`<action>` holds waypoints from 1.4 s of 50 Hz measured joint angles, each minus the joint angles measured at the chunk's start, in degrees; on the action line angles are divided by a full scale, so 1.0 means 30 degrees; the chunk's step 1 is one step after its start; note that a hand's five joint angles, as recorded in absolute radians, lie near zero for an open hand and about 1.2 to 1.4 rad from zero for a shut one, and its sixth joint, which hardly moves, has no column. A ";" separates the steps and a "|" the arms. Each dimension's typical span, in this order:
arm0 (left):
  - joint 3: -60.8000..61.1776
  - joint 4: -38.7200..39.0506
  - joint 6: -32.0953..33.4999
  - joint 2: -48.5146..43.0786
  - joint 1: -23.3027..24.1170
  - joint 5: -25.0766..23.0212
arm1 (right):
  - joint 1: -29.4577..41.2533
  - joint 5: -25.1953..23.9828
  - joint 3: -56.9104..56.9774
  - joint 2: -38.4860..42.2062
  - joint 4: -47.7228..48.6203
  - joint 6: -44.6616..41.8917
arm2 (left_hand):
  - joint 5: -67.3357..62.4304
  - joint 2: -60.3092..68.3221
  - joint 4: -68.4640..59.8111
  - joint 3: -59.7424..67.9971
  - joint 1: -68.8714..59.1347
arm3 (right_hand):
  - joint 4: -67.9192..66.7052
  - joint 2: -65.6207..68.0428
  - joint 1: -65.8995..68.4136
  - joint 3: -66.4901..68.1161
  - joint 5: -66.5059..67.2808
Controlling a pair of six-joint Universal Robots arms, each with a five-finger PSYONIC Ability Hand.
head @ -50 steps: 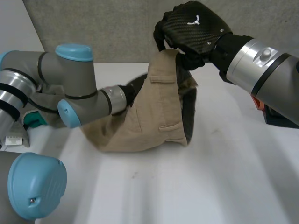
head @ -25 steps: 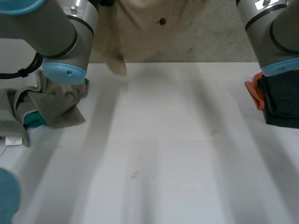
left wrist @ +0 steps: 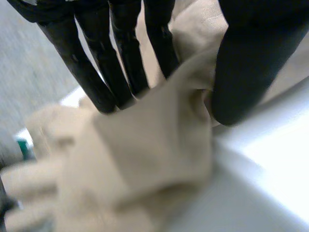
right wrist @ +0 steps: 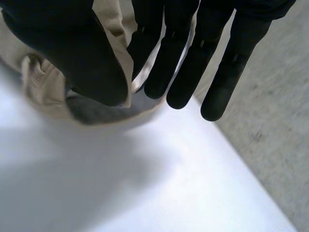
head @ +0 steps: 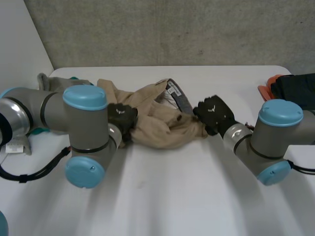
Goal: Fold the laundry.
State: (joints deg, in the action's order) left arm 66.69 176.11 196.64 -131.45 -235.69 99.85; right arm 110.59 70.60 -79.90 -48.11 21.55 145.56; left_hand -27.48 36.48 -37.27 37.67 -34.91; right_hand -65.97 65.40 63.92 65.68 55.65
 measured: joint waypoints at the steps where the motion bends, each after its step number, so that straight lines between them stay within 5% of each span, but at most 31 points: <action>1: 0.0004 -0.0749 -0.0201 0.0109 0.0052 0.0160 | 0.0037 0.0293 -0.0172 -0.0103 -0.0349 -0.0310 | 0.2457 -0.2077 0.2431 -0.2377 0.2547 | 0.3128 -0.3166 -0.3203 -0.3131 -0.3072; 4: -0.0056 -0.2343 -0.0526 0.0505 0.0107 0.0348 | 0.0180 0.1002 -0.0421 -0.0565 -0.1153 -0.0759 | 0.8138 -0.7987 0.8388 -0.8315 0.7910 | 1.1286 -1.1705 -1.1167 -1.1278 -1.1530; 7: -0.0118 -0.3667 -0.0673 0.1126 0.0026 0.0398 | 0.0351 0.1870 -0.0610 -0.1381 -0.1954 -0.0897 | 0.8290 -0.8245 0.8679 -0.8551 0.7939 | 1.4284 -1.4066 -1.3562 -1.3965 -1.4554; 19: -0.0110 -0.4775 -0.0432 0.4177 -0.2507 -0.0572 | -0.0095 0.3981 -0.0889 -0.5519 -0.5464 0.0861 | 0.8290 -0.8245 0.8678 -0.8551 0.7939 | 1.7638 -1.7476 -1.6826 -1.7675 -1.7583; 30: -0.2035 -0.4966 0.2351 0.3003 -0.5205 -0.5113 | -0.0090 0.1820 -0.2380 -0.6240 -0.8660 0.2780 | 0.8290 -0.8245 0.8678 -0.8551 0.7939 | 1.4898 -1.4920 -1.4154 -1.4673 -1.4455; 44: -0.6662 -0.7607 0.4774 -0.1839 -0.5172 -0.7024 | 0.1300 0.2128 -0.3284 -0.2782 -0.1895 0.3979 | 0.8287 -0.8245 0.8678 -0.8551 0.7939 | 1.3559 -1.3605 -1.2868 -1.3538 -1.3289; 48: -0.7391 -0.8006 0.4879 -0.2542 -0.4767 -0.7255 | 0.1578 0.2616 -0.2559 -0.1656 -0.1319 0.4185 | 0.4633 -0.4186 0.4649 -0.4592 0.3255 | 0.7120 -0.6375 -0.5892 -0.6610 -0.6938; 50: -0.7710 -0.8098 0.4826 -0.2771 -0.4537 -0.7150 | 0.1680 0.2944 -0.2118 -0.1220 -0.1120 0.4301 | -0.3349 0.4169 -0.3529 0.3267 -0.5800 | 0.0722 -0.0278 -0.0203 -0.0647 -0.0900; 53: -0.7936 -0.8152 0.4722 -0.2806 -0.4329 -0.6856 | 0.1718 0.3251 -0.1834 -0.1107 -0.0974 0.4417 | -0.8522 0.9116 -0.8792 0.8493 -1.0248 | -0.0690 0.0691 0.0117 0.0400 0.0340; 58: -0.7927 -0.8608 0.4476 -0.1231 -0.4135 -0.6274 | 0.1595 0.3843 -0.1709 -0.2540 -0.0999 0.4474 | -0.9499 1.0652 -1.0349 0.9972 -1.0419 | -0.0813 0.0691 0.0117 0.0404 0.0349; 70: -0.6331 -0.9323 0.3284 0.8769 -0.4022 -0.6261 | -0.0272 0.3744 0.2207 -1.0072 -0.5265 0.3663 | -0.9499 1.0678 -1.0363 0.9972 -1.0419 | -0.0877 0.0691 0.0117 0.0772 0.0377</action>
State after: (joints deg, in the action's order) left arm 47.70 148.14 206.49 -105.15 -247.76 81.06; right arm 109.77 81.83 -73.28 -78.32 5.76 156.55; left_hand -55.98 68.52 -68.36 67.58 -66.17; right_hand -68.60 67.47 64.28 67.99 56.78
